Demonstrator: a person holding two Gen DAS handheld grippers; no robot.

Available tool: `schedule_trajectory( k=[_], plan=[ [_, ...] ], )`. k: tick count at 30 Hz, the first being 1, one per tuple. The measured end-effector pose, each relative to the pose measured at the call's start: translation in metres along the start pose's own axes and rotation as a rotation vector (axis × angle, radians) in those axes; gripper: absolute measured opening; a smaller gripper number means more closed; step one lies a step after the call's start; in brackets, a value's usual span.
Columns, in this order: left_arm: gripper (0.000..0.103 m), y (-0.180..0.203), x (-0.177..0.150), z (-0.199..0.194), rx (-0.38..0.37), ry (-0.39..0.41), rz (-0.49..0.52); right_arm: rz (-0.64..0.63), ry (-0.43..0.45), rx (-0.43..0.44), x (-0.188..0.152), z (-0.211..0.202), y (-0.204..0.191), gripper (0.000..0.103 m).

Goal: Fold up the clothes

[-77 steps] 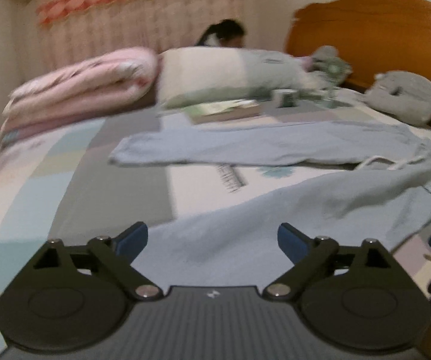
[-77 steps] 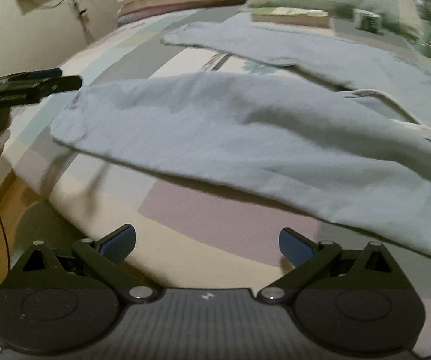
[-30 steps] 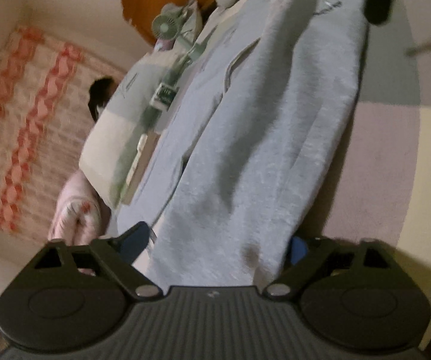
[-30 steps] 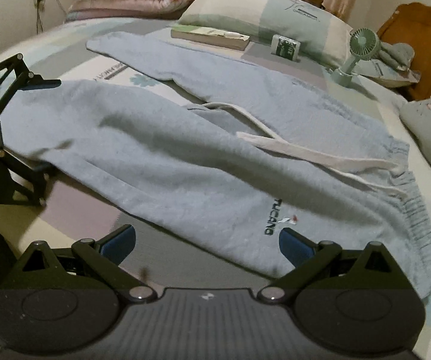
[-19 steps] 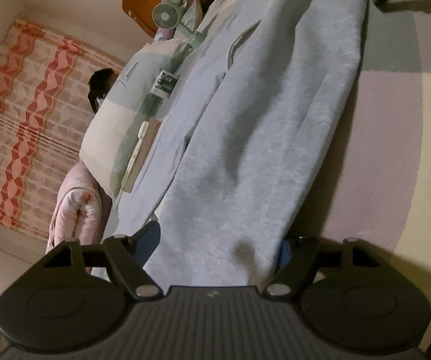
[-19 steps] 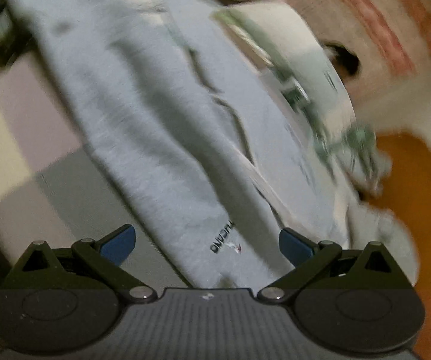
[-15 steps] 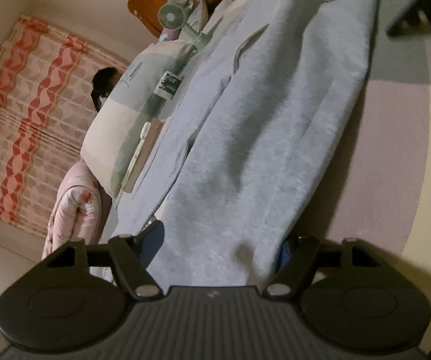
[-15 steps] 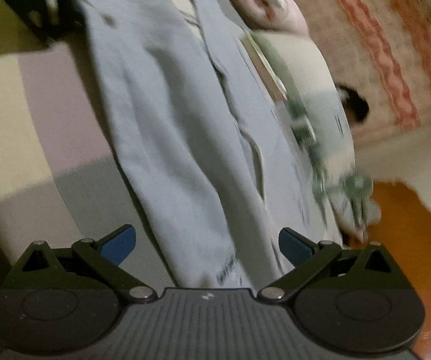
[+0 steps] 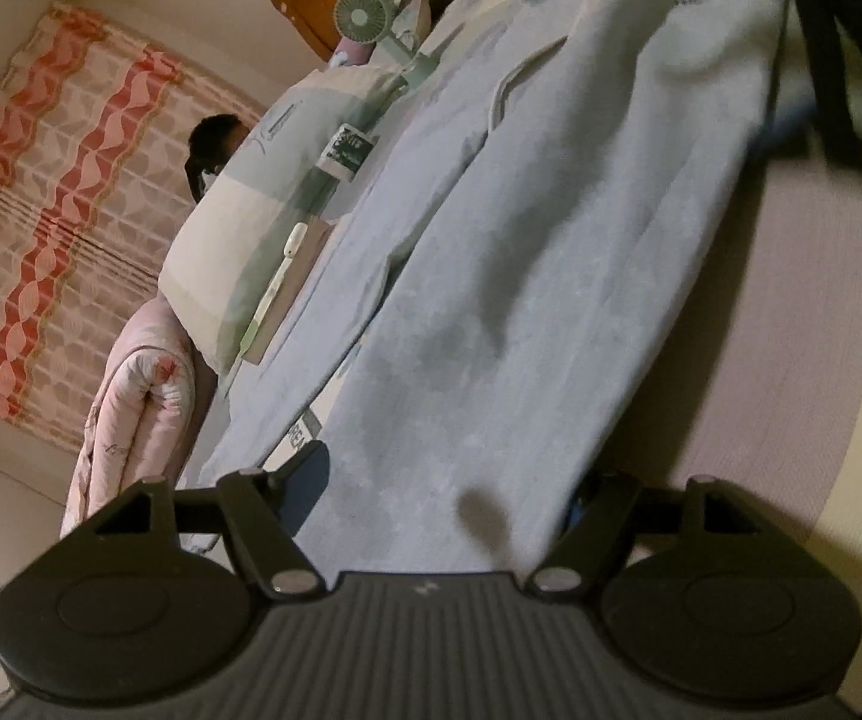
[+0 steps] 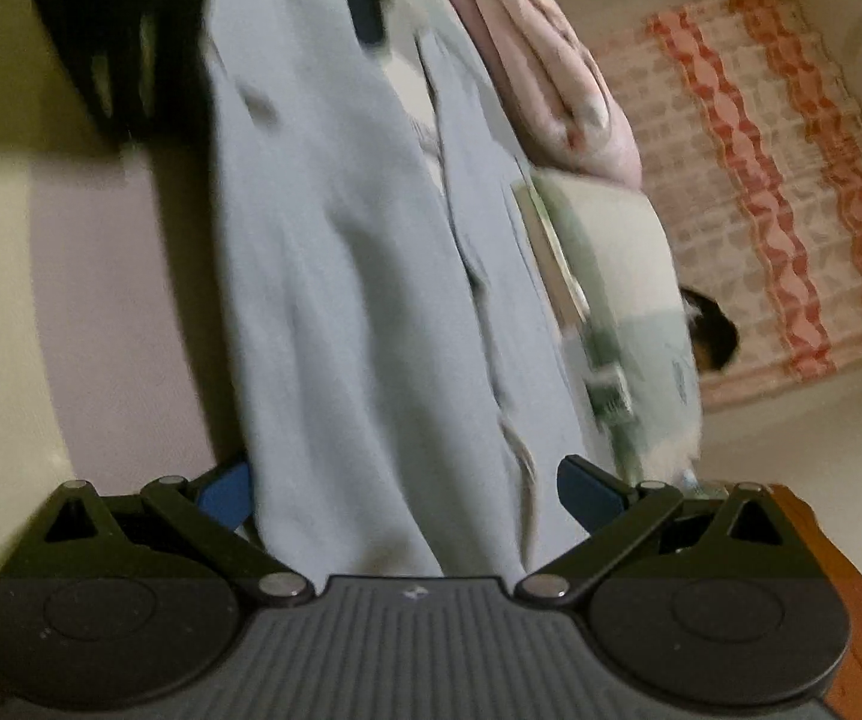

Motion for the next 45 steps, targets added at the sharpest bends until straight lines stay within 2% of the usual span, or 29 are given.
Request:
schedule_trajectory(
  k=[4,6,8,9,14,17,18,19,20,21,22,24,26,28,33,37,41,45],
  plan=[
    [0.075,-0.004,-0.009,0.003,0.009,0.002,0.037,-0.003,-0.083,-0.024,-0.043,0.008,0.019,0.103],
    [0.074,-0.001,-0.010,0.003,0.018,0.010,0.083,-0.047,-0.091,-0.040,-0.054,0.008,0.018,0.103],
    [0.067,0.003,-0.008,0.004,0.013,0.019,0.123,-0.072,-0.078,-0.033,-0.053,0.008,0.015,0.101],
    [0.064,0.007,-0.006,0.004,0.016,0.026,0.147,-0.103,-0.066,-0.027,-0.051,0.008,0.012,0.096],
    [0.032,0.027,0.001,0.003,-0.010,0.055,0.254,-0.256,-0.005,0.028,-0.041,0.011,-0.001,0.081],
    [0.026,0.034,0.003,0.004,-0.021,0.059,0.276,-0.276,0.010,0.074,-0.043,0.009,-0.008,0.060],
    [0.026,0.035,0.003,0.004,-0.024,0.059,0.275,-0.282,0.012,0.083,-0.044,0.008,-0.011,0.048],
    [0.024,0.036,0.003,0.004,-0.027,0.060,0.273,-0.295,0.014,0.091,-0.046,0.006,-0.018,0.030],
    [0.022,0.036,0.003,0.004,-0.029,0.060,0.270,-0.309,0.016,0.099,-0.048,0.004,-0.027,0.019],
    [0.021,0.037,0.003,0.004,-0.032,0.061,0.267,-0.325,0.018,0.095,-0.050,0.004,-0.034,0.011],
    [0.018,0.038,0.003,0.004,-0.036,0.061,0.269,-0.350,0.027,0.049,-0.051,0.005,-0.042,0.011],
    [0.014,0.040,0.004,0.004,-0.040,0.060,0.277,-0.342,0.027,0.017,-0.051,0.004,-0.044,0.011],
    [0.005,0.042,0.004,0.004,-0.048,0.056,0.278,-0.303,0.025,0.033,-0.048,0.005,-0.038,0.011],
    [0.000,0.045,0.004,0.003,-0.056,0.053,0.275,-0.293,0.026,0.036,-0.046,0.006,-0.036,0.011],
    [0.000,0.042,0.005,-0.001,-0.073,0.055,0.245,-0.287,0.035,0.033,-0.044,0.008,-0.031,0.009],
    [0.000,0.026,0.009,-0.018,-0.084,0.096,0.252,-0.196,0.030,0.103,-0.044,-0.006,-0.015,0.009],
    [0.000,0.010,0.010,-0.040,-0.164,0.106,0.254,-0.126,0.038,0.173,-0.044,-0.026,0.002,0.009],
    [0.000,0.012,0.011,-0.064,-0.244,0.106,0.274,-0.107,0.035,0.264,-0.046,-0.044,0.005,0.009]
  ],
)
Point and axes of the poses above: each gripper's, at about its wrist camera, not at the fingertips, and z roughly the way its jaws point, y to its right, x to its top, the point moved 4 cm from there along z, roughly the way its jaws point, and after that the axes turned 2 degrees about x, right-handed, at the moved point
